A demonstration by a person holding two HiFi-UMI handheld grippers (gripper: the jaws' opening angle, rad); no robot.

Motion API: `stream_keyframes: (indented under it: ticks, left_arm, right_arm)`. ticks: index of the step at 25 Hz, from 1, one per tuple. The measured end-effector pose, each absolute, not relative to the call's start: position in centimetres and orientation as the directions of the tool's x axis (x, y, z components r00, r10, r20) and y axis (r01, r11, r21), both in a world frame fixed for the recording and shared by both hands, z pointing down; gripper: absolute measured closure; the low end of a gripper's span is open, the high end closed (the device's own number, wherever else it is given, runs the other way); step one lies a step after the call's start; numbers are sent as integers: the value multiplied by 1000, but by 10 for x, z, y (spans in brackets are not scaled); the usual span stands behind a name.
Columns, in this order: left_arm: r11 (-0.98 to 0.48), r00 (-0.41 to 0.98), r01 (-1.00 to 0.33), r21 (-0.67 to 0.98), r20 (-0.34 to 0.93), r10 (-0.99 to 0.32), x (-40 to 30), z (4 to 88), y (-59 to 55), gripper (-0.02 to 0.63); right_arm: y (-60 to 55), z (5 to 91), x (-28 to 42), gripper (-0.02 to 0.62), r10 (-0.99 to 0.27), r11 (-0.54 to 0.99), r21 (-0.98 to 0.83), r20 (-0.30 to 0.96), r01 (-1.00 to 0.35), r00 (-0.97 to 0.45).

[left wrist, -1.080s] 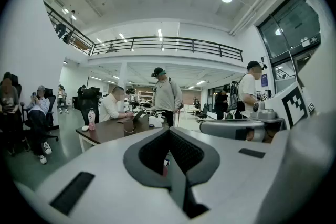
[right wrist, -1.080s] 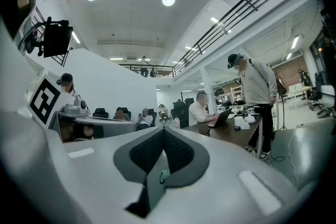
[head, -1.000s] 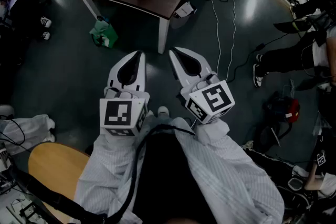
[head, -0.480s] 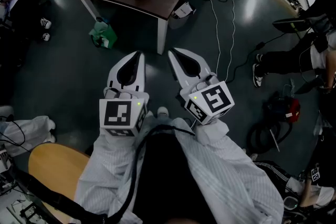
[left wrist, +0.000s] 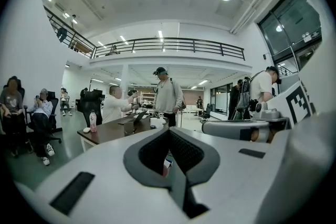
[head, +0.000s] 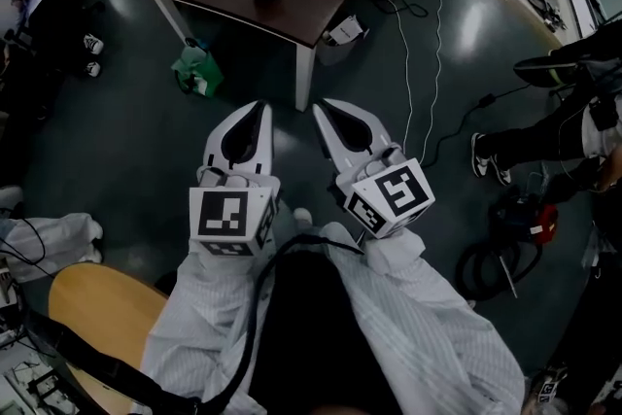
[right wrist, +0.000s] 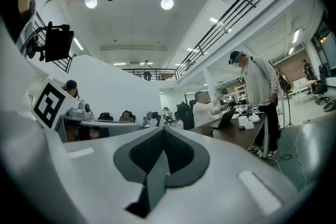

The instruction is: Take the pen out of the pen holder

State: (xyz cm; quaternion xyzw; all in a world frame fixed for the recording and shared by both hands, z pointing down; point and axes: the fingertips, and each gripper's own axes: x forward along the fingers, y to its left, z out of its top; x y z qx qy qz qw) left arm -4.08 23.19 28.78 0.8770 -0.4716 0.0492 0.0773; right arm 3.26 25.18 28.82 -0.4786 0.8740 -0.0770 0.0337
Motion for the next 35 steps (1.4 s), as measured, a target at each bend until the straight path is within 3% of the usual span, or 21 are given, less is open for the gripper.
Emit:
stream_keyframes:
  ticks: [9,21,35]
  left_arm:
    - [-519,528,-849,99,204,-824,-45,314,176,601]
    - [-552,562,-827,110,206,-801,-60,320,-10,601]
    - [-546,577,-816,189,308,-756,-49,376,-145,601]
  right_arm:
    - [196,314,35,594,-836,528,-209,43,-823,-547]
    - [11,322,15,592,-843,508,-213,72,-834,-532]
    - [-138,382,41,592,-840,439,-278,210,-855,-500]
